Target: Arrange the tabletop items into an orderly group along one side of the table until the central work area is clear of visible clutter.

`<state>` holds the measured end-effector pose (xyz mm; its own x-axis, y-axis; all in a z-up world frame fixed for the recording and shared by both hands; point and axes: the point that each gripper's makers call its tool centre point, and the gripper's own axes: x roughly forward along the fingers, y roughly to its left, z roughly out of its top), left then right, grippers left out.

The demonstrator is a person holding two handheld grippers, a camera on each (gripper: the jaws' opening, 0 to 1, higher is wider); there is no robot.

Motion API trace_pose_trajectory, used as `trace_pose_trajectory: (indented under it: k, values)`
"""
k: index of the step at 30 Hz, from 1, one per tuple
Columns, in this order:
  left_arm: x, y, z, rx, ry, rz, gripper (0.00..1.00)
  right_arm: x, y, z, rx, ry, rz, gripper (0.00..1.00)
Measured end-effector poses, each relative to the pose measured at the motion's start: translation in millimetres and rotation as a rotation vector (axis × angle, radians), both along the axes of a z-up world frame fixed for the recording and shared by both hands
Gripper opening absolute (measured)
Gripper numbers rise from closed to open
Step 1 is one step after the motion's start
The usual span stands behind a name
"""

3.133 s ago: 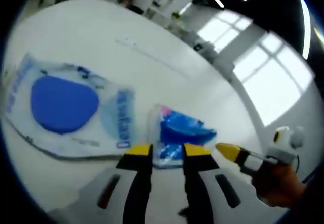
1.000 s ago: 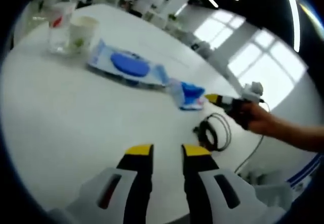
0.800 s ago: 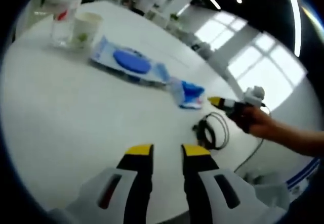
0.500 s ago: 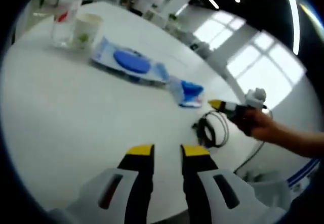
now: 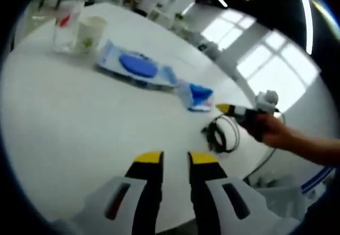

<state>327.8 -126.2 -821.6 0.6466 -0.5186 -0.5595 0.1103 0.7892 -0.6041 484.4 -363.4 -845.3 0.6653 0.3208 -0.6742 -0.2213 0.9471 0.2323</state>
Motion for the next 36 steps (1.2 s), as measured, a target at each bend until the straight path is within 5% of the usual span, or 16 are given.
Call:
trace_pose_trajectory:
  k: [14, 26, 36]
  values:
    - [8.7, -12, 1.9, -0.008, -0.005, -0.027, 0.15, 25, -23, -1.8, -0.022, -0.036, -0.009, 0.31]
    - [11.0, -9, -1.3, 0.014, -0.002, -0.035, 0.19, 54, 0, -4.7, 0.005, -0.041, 0.067, 0.29]
    - [8.9, 3, 1.4, 0.038, -0.009, -0.025, 0.23, 63, 13, -23.7, -0.051, -0.005, 0.117, 0.13]
